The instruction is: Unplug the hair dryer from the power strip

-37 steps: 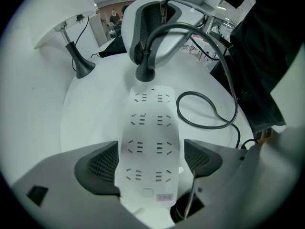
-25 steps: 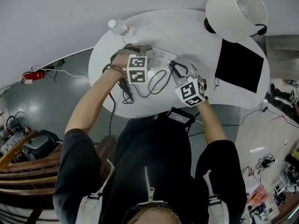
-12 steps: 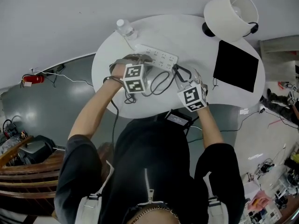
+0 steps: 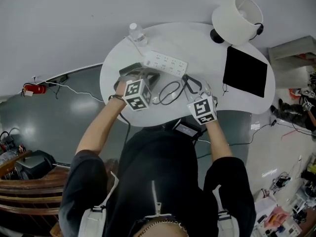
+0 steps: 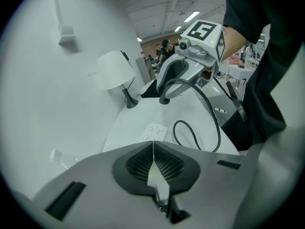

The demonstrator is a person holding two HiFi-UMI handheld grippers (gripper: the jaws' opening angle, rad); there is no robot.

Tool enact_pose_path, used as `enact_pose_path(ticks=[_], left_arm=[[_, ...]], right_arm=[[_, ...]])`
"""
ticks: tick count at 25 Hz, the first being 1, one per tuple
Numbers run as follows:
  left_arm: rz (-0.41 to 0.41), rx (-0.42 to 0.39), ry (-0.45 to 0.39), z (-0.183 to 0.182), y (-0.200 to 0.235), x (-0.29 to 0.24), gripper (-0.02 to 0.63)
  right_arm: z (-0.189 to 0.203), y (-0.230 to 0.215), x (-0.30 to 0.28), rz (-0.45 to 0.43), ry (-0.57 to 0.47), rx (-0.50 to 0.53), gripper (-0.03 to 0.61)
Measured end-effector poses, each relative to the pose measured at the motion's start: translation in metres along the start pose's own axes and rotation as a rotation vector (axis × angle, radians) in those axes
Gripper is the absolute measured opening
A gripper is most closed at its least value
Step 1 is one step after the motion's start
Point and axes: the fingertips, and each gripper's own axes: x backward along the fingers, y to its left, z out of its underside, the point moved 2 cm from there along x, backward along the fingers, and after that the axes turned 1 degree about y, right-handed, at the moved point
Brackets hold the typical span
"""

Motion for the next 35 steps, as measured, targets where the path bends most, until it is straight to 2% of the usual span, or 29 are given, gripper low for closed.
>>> enact_pose_path(ticks=[11, 17, 35], left_arm=[[-0.114, 0.168, -0.148, -0.003, 0.003, 0.054, 0.012], [-0.117, 0.269, -0.197, 0.010, -0.002, 0.065, 0.011], [-0.097, 0.283, -0.185, 0.024, -0.007, 0.057, 0.011]], right_arm=[[-0.020, 0.030, 0.021, 0.022, -0.053, -0.049, 0.061], [-0.027, 0.033, 0.034, 0.066, -0.093, -0.096, 0.060], [-0.019, 0.032, 0.039, 0.069, -0.067, -0.091, 0.060]])
